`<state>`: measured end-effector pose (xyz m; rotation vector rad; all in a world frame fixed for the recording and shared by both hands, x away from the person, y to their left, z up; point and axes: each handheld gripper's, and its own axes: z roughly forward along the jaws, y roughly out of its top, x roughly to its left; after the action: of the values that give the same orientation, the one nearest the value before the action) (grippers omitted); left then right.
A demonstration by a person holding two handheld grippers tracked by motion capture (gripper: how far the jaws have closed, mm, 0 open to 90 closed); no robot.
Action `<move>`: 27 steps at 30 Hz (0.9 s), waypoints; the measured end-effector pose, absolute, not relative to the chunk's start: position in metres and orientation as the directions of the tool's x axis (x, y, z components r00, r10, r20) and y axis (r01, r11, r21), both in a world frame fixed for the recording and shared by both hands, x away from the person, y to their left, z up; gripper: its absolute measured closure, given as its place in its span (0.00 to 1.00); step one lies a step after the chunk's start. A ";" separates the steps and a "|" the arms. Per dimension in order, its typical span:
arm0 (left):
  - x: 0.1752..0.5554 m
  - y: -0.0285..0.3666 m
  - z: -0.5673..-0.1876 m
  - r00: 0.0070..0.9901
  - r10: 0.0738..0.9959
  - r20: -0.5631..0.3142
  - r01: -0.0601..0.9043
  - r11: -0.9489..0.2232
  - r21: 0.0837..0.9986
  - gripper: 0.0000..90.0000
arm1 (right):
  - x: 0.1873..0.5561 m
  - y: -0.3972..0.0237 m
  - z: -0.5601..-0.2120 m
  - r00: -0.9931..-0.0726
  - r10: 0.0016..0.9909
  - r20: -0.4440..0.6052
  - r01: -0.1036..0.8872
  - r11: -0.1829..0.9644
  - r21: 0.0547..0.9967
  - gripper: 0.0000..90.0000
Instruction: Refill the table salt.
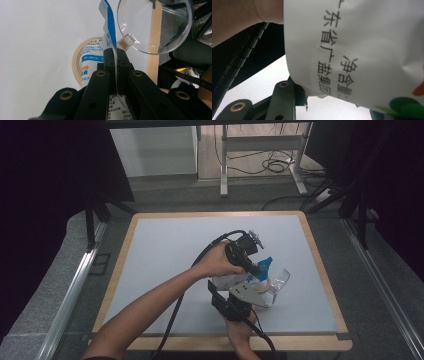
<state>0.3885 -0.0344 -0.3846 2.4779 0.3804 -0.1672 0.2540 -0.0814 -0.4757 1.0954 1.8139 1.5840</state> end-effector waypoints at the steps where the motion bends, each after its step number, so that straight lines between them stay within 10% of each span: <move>1: 0.388 -0.034 -0.385 0.951 0.230 -0.208 0.309 -0.767 0.562 1.00 | 0.254 -0.081 -0.476 -0.557 0.819 0.139 0.249 0.004 0.969 0.62; 27: 0.389 -0.034 -0.383 0.952 0.228 -0.205 0.305 -0.772 0.558 1.00 | 0.253 -0.082 -0.474 -0.559 0.816 0.146 0.247 -0.004 0.969 0.62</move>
<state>0.3893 -0.0336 -0.3831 2.4849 0.3757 -0.1665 0.2534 -0.0816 -0.4744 1.0962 1.8098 1.5950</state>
